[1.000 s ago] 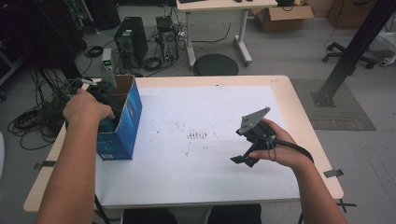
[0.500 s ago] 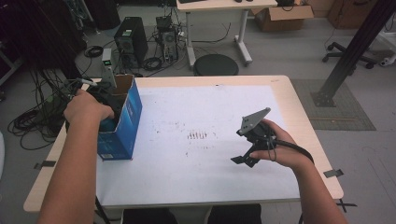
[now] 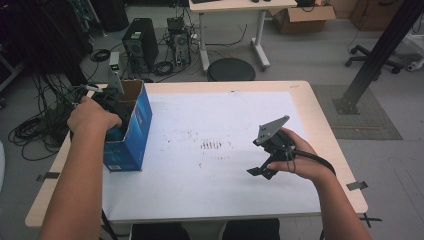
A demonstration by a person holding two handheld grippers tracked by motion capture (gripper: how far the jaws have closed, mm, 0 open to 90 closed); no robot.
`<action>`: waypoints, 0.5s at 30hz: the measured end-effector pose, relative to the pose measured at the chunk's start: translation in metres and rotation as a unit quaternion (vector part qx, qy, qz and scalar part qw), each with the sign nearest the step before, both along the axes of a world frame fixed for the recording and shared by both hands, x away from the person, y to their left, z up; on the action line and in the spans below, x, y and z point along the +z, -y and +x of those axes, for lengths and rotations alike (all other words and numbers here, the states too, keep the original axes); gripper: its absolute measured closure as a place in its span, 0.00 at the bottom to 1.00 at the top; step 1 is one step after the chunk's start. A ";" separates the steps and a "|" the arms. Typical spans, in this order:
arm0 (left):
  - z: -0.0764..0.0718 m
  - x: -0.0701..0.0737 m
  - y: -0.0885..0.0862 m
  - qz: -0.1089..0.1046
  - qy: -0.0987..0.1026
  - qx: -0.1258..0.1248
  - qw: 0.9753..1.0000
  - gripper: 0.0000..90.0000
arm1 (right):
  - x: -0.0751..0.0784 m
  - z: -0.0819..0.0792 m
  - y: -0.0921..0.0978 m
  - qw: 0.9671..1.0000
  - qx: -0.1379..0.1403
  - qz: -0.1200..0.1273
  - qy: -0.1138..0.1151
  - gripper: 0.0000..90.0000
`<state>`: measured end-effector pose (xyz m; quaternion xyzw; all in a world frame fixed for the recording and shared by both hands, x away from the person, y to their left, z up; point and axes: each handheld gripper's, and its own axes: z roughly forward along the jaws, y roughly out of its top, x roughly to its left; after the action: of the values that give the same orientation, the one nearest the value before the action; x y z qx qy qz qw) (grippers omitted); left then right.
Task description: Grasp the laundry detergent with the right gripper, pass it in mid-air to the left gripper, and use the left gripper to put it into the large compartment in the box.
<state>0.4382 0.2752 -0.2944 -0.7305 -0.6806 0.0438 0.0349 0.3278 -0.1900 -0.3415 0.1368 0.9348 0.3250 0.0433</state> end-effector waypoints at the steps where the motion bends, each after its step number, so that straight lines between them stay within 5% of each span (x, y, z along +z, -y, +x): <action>1: 0.000 0.000 0.000 0.000 0.001 0.001 1.000 0.41 | 0.000 0.000 0.000 1.000 0.001 -0.001 0.000 0.03; 15: -0.004 0.012 0.002 -0.001 0.001 -0.001 1.000 0.35 | 0.001 -0.003 -0.001 1.000 0.003 0.002 0.001 0.03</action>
<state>0.4341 0.2729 -0.2825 -0.7314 -0.6797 0.0433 0.0333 0.3249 -0.1891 -0.3407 0.1334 0.9346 0.3269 0.0432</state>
